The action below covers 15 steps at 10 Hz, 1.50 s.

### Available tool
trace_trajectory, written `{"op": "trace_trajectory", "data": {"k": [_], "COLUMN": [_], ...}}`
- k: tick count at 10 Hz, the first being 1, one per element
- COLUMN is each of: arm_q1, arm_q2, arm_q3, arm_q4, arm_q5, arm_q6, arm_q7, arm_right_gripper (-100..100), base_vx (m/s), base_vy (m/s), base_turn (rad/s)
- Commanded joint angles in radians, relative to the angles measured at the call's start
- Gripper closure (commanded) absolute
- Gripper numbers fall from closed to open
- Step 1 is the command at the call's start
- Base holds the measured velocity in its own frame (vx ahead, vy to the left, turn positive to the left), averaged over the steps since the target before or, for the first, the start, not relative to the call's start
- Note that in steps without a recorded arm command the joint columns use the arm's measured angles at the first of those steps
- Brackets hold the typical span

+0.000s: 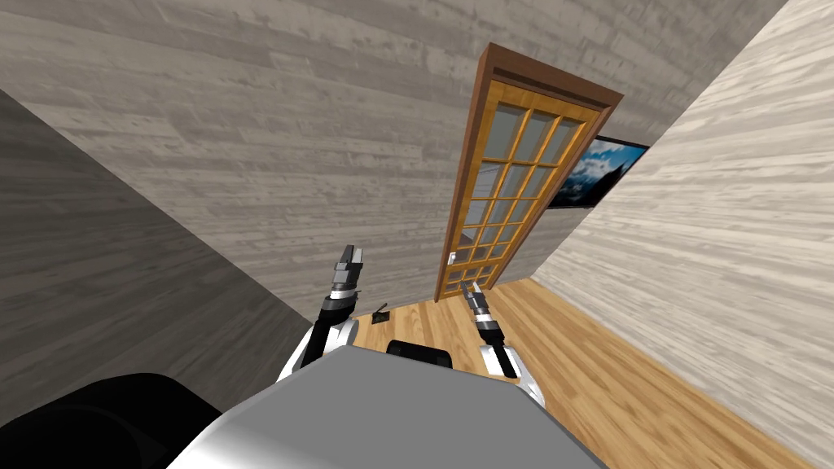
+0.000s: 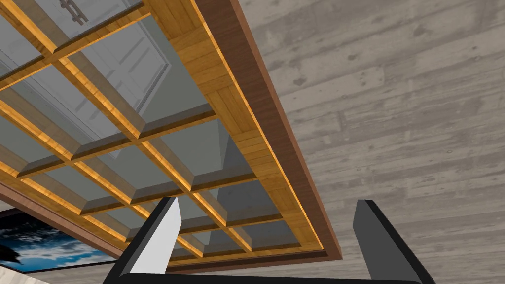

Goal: Pull the door open

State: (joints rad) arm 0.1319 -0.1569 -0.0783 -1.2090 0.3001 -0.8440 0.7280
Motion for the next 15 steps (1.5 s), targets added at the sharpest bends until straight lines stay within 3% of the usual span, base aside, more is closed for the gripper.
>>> {"op": "trace_trajectory", "data": {"k": [1, 15], "arm_q1": [-0.016, -0.123], "arm_q2": [-0.003, -0.026], "arm_q3": [-0.004, -0.025], "arm_q4": [0.049, 0.383], "arm_q5": [0.010, 0.091], "arm_q6": [-0.014, -0.097], "arm_q7": [0.032, 0.253], "arm_right_gripper": [-100, -100], "base_vx": [0.092, 0.090], "base_vy": [-0.048, -0.049], "base_turn": [0.030, 0.029]}}
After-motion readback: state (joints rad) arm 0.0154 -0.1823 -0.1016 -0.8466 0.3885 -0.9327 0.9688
